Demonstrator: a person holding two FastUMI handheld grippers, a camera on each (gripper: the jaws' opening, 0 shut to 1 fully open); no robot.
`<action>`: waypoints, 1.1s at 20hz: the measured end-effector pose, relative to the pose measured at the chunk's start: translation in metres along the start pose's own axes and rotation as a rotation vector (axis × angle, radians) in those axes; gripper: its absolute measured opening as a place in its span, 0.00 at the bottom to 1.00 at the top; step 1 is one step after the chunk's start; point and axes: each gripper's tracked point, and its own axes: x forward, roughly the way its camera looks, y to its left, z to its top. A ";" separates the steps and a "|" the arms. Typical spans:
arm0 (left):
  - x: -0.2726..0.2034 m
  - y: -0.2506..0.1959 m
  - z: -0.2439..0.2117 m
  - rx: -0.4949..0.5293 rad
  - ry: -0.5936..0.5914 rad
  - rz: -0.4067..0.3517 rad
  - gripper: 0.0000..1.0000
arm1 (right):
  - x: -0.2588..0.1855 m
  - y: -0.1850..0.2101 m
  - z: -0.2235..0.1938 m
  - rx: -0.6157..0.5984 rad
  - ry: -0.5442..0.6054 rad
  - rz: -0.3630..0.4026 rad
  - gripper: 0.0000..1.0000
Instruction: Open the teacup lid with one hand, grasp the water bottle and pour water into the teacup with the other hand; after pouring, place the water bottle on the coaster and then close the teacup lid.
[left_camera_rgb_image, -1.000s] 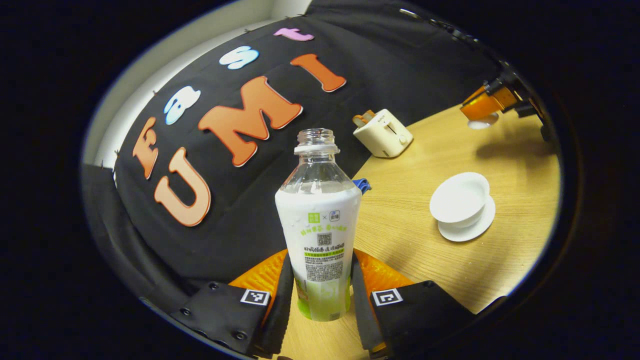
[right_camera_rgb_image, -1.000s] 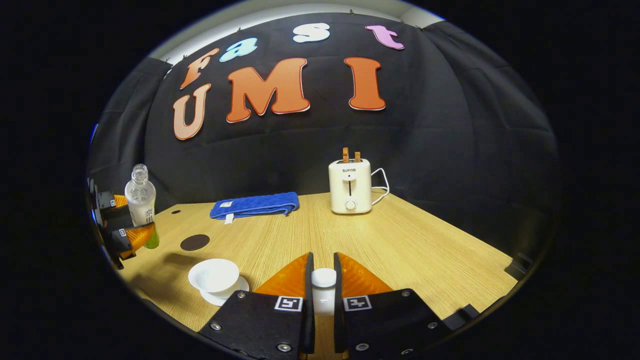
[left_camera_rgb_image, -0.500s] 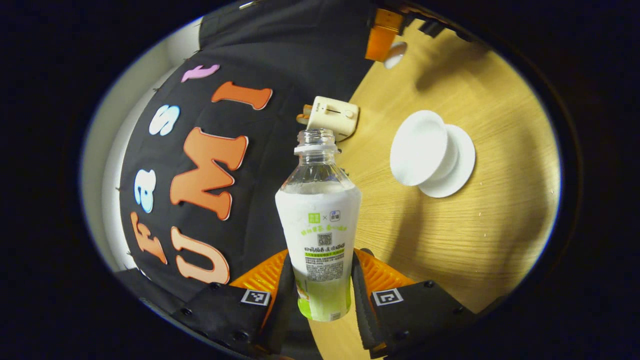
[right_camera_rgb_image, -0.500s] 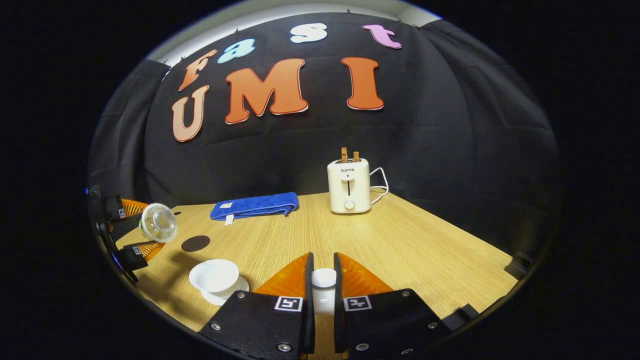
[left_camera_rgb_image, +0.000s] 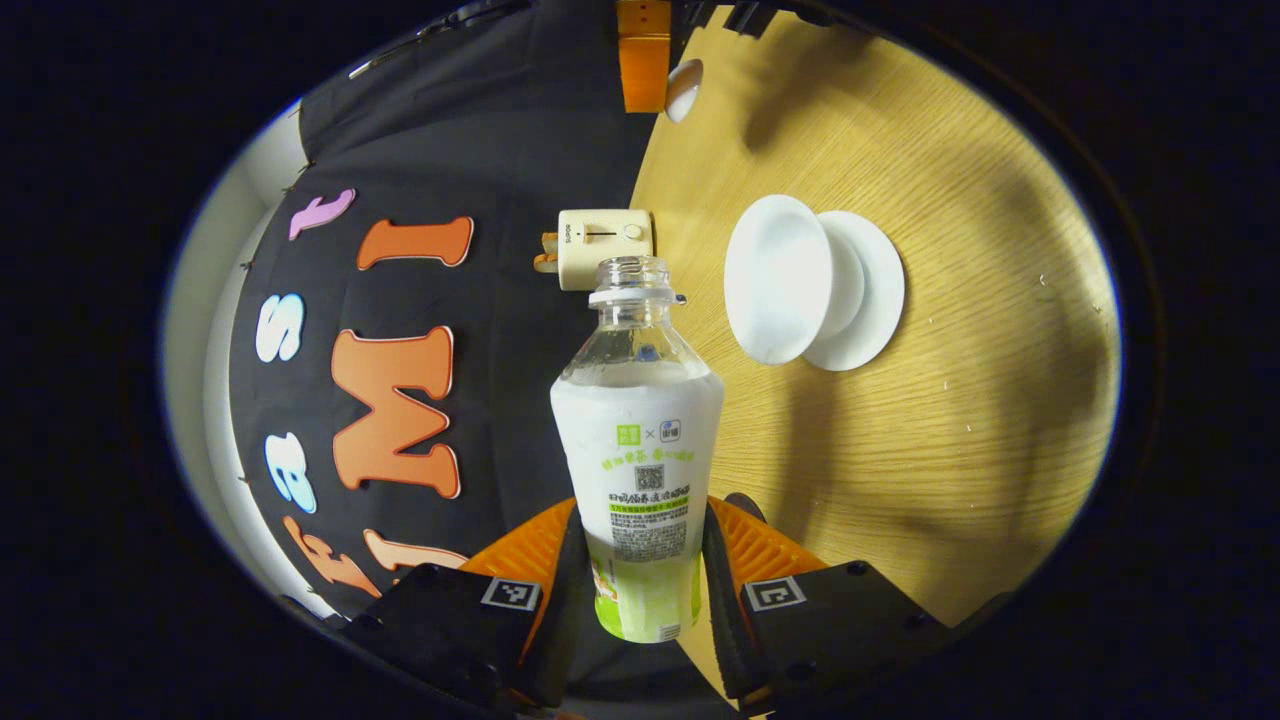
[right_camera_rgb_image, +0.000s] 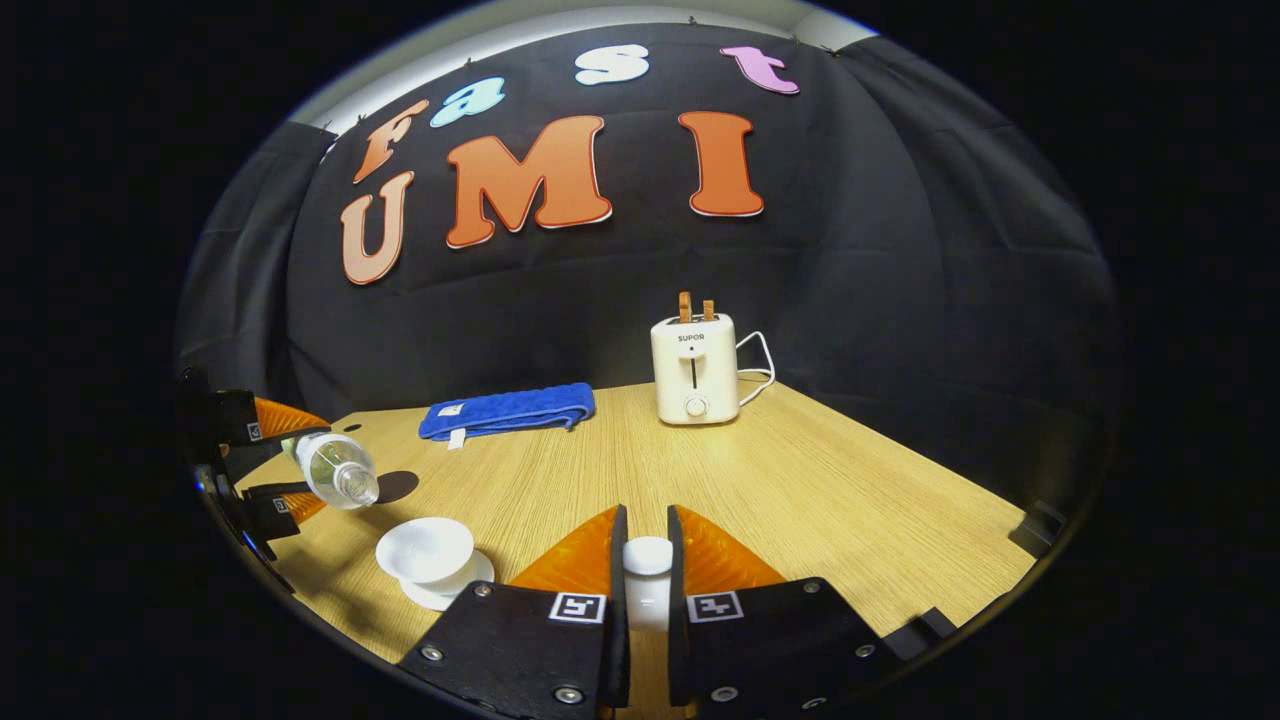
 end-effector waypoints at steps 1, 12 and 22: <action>0.001 0.002 0.000 0.030 0.002 0.002 0.60 | 0.000 0.000 0.001 -0.001 -0.001 0.001 0.15; -0.003 0.003 0.009 0.294 0.010 -0.028 0.58 | -0.003 0.000 0.002 0.002 -0.004 0.005 0.15; 0.001 0.018 0.008 0.460 0.029 -0.050 0.58 | -0.002 -0.001 0.000 0.002 0.003 0.007 0.15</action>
